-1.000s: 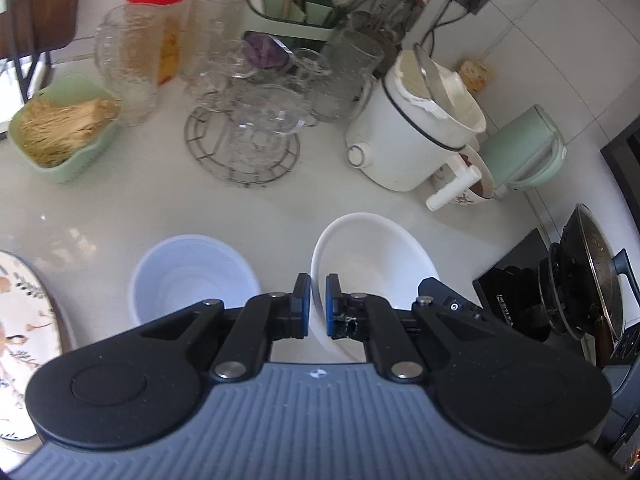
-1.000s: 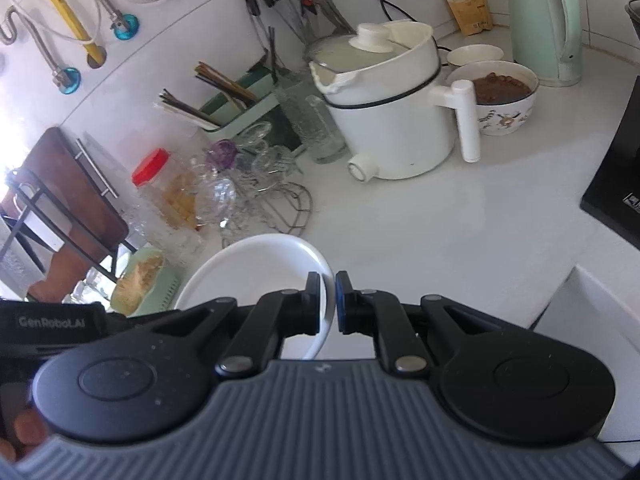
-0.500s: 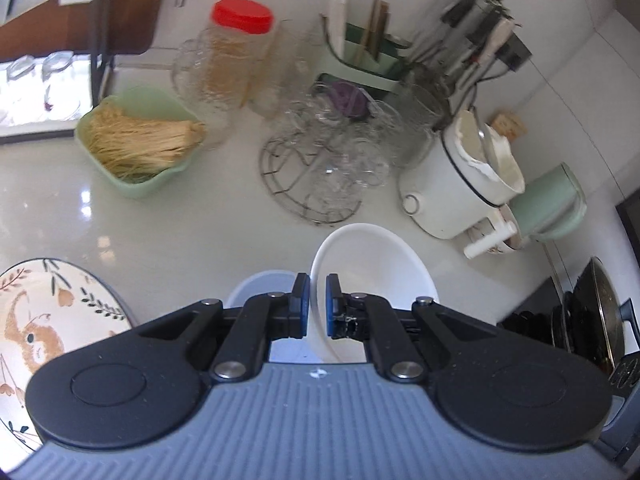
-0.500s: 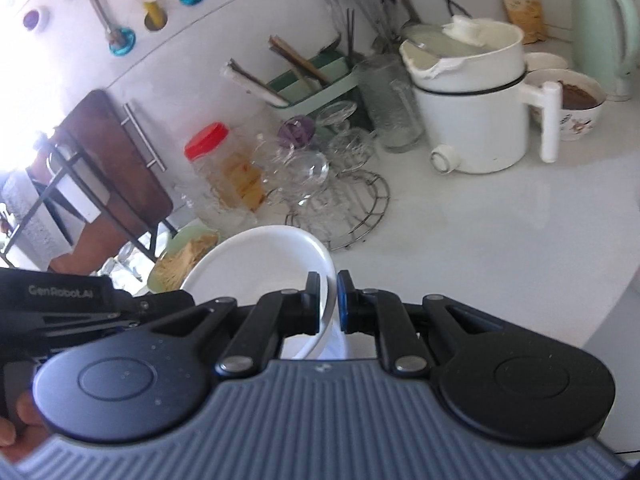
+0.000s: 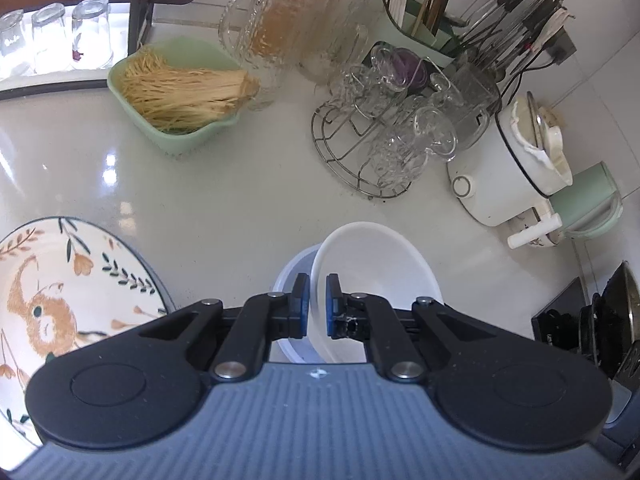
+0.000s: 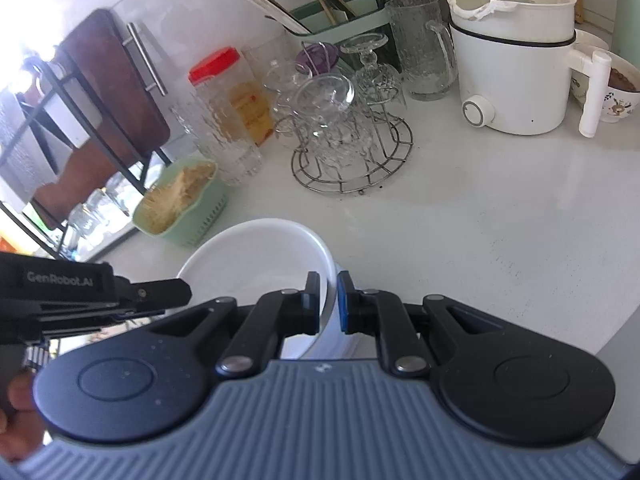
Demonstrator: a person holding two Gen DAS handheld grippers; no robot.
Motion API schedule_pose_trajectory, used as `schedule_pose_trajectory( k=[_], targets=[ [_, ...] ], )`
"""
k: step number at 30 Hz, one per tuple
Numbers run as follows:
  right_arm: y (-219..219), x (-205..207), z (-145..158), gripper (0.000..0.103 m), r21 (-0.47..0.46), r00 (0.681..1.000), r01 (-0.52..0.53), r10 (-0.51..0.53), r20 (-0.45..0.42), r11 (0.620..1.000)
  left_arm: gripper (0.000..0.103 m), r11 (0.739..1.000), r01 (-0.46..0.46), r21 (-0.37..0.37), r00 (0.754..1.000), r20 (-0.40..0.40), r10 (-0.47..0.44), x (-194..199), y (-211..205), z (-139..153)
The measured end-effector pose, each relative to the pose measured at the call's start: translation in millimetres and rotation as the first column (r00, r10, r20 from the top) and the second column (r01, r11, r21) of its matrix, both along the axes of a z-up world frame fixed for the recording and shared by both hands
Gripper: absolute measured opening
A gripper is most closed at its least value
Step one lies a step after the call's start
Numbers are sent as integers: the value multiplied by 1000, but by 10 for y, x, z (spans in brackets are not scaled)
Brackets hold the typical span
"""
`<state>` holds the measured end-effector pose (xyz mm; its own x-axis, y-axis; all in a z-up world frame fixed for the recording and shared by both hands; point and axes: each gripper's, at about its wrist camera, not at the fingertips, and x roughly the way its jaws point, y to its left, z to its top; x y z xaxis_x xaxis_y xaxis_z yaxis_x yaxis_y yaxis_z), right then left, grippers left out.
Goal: Organize plates and bowls
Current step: 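Carry the white bowl with the left tool into the light blue bowls, release, then close the left tool on the rim of the nested bowl stack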
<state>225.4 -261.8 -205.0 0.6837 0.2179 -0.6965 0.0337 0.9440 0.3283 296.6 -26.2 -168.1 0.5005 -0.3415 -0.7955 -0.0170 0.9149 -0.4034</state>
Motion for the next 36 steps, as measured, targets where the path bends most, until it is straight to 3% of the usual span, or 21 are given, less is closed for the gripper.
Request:
schedule_pose_trajectory(
  k=[5,9,12,14,16,18,19,21,30,36],
  targets=[
    [16,65,-88,13,-7,1000,-13,13,-28,1000,8,999,13,51,999,-34,-11,118,-61,-127],
    [-22,95,-129,13,17,999,-24,25,-41,1000,8,1000,-5,-10,993,-115,4,161,48,-293],
    [-44,145,-161,13,36,997,-37,39,-68,999,8,1000,-20,-15,991,-133,18,152,106,-324],
    [-48,174,-164,14,34,996,-42,44,-78,999,15,999,-22,-36,989,-148,16,163,132,-329],
    [-71,190,-147,14,37,996,-47,49,-75,998,41,999,-34,-31,989,-143,29,174,144,-318],
    [-104,202,-131,19,40,996,-51,53,-76,998,48,999,-38,-22,991,-130,35,174,137,-310],
    [-125,208,-127,31,43,996,-50,53,-76,998,48,999,-39,-24,991,-133,36,181,135,-317],
    [-175,199,-123,44,61,997,-47,51,-61,997,48,999,-39,-22,990,-139,35,190,122,-340],
    [-343,330,-408,44,186,986,-28,58,-159,982,47,1000,-20,9,989,-147,21,197,11,-497],
    [-317,366,-561,36,238,977,-34,83,-196,971,47,1000,-6,30,989,-149,11,185,-37,-624]
  ],
)
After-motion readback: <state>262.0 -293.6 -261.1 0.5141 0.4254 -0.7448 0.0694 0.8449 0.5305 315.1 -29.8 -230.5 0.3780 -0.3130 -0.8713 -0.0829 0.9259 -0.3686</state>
